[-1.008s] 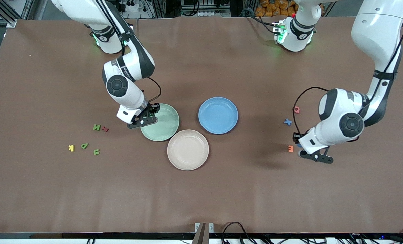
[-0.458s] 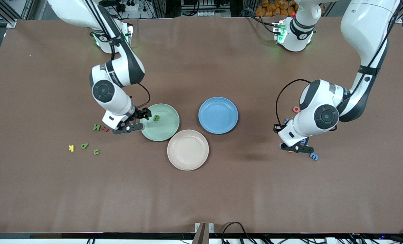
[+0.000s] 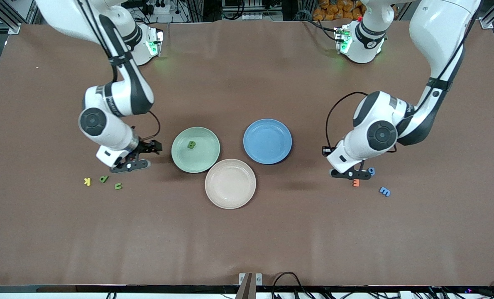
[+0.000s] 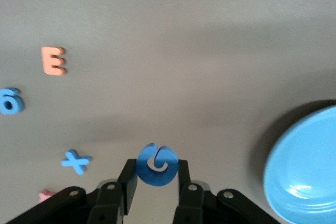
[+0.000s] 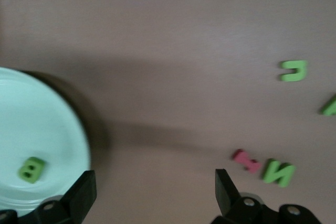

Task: Sort letters by color into matching plates
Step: 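Carry the blue G over the blue plate while the right gripper returns to the letters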

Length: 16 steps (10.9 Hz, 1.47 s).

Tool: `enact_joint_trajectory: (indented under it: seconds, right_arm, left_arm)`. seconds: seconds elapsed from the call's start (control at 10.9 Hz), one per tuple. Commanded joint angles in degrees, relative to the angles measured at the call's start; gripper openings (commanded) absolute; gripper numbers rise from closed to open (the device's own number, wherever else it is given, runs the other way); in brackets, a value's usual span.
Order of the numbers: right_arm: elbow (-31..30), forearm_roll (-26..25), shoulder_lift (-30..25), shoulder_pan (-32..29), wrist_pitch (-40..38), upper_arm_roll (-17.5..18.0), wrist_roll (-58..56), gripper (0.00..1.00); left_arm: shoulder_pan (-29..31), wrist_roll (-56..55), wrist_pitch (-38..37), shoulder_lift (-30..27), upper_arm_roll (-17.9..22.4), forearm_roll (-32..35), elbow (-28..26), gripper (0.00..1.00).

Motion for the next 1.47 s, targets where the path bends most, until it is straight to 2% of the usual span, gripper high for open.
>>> enact_joint_trajectory:
  seconds: [0.0,0.27,0.46,0.64,0.73,1.01,1.37]
  right_arm:
    - [2.1,-0.7,0.3,-6.5,-0.4,0.6,-5.9,1.00]
    - [6.7,-0.9,4.7,-10.2,-0.4,0.7,-7.5,1.00]
    - [9.6,-4.2,8.7,-12.3,1.6,0.8,-10.2,1.00]
    - [9.6,-4.2,11.0,-14.8,6.8,1.5,-18.1,1.00]
    - [9.6,-4.1,11.8,-16.6,8.4,2.9,-21.0,1.00]
    - [9.9,-4.4,14.4,-19.6,12.6,6.6,-21.3,1.00]
    - [10.3,-4.8,16.5,-19.8,15.0,7.6,-21.4,1.00]
  left_arm:
    - [-3.1,-6.5,-0.3,-2.2,-0.5,1.3,-2.0,0.00]
    - [-6.1,-12.2,-0.1,-2.1,-0.5,1.3,-2.4,0.00]
    - [-7.6,-15.1,0.4,-2.0,-0.5,1.3,-2.8,0.00]
    - [-10.3,-19.2,0.7,-1.7,-0.5,1.3,-2.7,0.00]
    - [-11.3,-20.7,1.4,-1.5,-0.5,1.3,-2.7,0.00]
    - [-14.0,-26.8,4.7,0.4,-0.5,1.3,-2.8,0.00]
    - [-17.0,-32.8,8.7,3.0,-0.2,2.9,-2.8,0.00]
